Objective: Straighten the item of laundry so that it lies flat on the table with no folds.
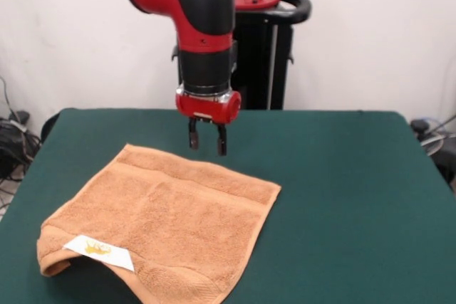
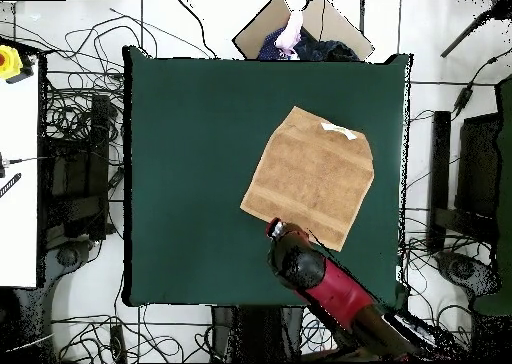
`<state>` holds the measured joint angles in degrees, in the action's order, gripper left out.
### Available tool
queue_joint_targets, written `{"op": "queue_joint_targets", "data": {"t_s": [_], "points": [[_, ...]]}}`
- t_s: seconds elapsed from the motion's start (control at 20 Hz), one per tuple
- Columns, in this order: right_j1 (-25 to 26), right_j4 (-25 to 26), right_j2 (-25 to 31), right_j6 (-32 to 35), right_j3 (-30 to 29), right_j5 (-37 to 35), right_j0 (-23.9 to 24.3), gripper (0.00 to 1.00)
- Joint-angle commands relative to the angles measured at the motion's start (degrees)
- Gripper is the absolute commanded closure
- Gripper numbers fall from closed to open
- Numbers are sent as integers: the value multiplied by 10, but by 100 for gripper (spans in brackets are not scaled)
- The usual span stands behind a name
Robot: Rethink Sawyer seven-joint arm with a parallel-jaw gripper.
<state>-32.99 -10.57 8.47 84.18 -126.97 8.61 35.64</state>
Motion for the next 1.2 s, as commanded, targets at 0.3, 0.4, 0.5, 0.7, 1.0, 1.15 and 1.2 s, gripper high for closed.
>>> {"op": "queue_joint_targets", "data": {"t_s": [0.3, 0.4, 0.5, 0.7, 1.0, 1.15, 1.2], "points": [[8, -12, -12, 102, 96, -6, 2, 0], [9, -15, -17, 95, 108, -16, 1, 0], [9, -22, -27, 93, 115, -28, -5, 0], [20, -22, -34, 89, 133, -35, -8, 0], [50, -59, -137, 64, 190, -189, -94, 0], [71, -44, -139, 67, 204, -228, -96, 0], [78, -37, -132, 68, 205, -227, -91, 0]]}}
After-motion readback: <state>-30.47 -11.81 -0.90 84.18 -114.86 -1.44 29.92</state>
